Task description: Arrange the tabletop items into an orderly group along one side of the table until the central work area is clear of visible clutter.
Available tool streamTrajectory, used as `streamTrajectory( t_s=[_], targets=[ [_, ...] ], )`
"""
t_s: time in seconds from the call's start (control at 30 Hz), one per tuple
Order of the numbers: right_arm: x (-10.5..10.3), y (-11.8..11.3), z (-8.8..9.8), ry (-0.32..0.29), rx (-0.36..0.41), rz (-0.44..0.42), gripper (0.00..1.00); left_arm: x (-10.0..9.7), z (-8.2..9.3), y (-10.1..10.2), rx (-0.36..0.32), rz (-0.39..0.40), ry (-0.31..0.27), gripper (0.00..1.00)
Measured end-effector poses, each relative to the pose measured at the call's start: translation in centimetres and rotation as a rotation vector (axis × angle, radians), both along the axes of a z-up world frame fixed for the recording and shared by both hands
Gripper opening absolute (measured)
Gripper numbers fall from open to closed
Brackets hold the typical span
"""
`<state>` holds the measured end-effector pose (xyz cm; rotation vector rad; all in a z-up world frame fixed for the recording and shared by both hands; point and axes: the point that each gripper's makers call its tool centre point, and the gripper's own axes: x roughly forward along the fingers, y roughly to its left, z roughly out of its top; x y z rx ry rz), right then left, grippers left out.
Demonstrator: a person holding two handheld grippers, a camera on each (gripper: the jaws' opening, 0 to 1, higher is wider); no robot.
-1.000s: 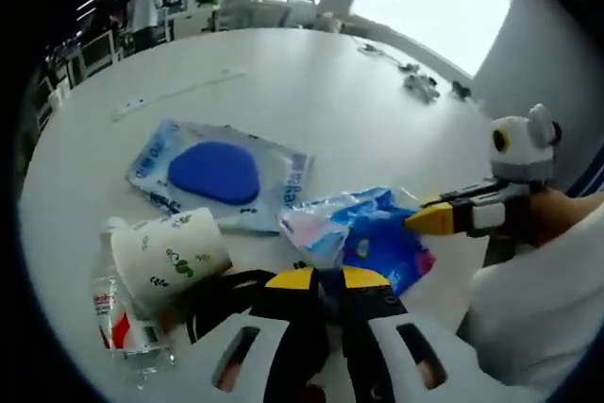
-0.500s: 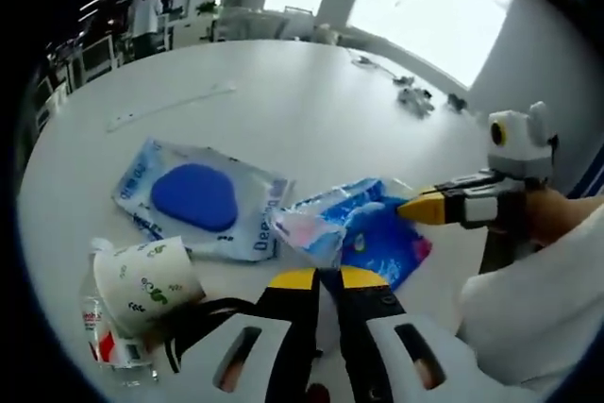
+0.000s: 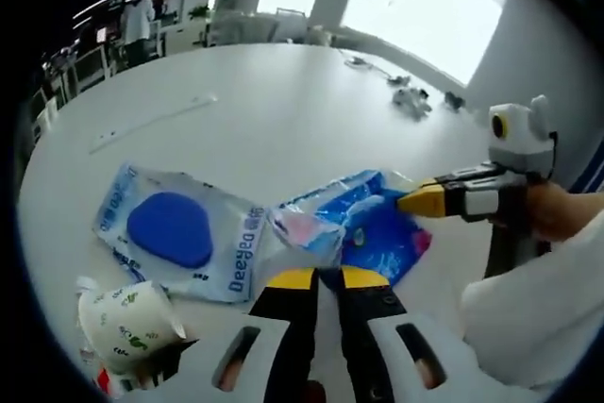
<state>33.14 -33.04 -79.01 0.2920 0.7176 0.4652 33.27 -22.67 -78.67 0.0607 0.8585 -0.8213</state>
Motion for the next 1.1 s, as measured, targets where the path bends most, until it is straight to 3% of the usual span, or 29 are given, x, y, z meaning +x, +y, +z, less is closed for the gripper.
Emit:
streamTrajectory(
  t_s=[0.4, 0.8, 1.1],
  targets=[
    [1.8, -3.3, -0.4, 0.003, -0.004, -0.029, 0.00, 2.1, -0.3, -3.3, 0.007, -0.015, 0.019, 0.03],
    [5.7, -5.3, -0.6, -0.012, 0.007, -0.023, 0.00, 5.5, -0.4, -5.1, 0.035, -0.031, 0.017, 0.03],
    [9.1, -6.8, -1.2, -0.010, -0.012, -0.027, 0.00, 8.4, -0.8, -6.8, 0.100, -0.112, -0.013, 0.04]
  ],
)
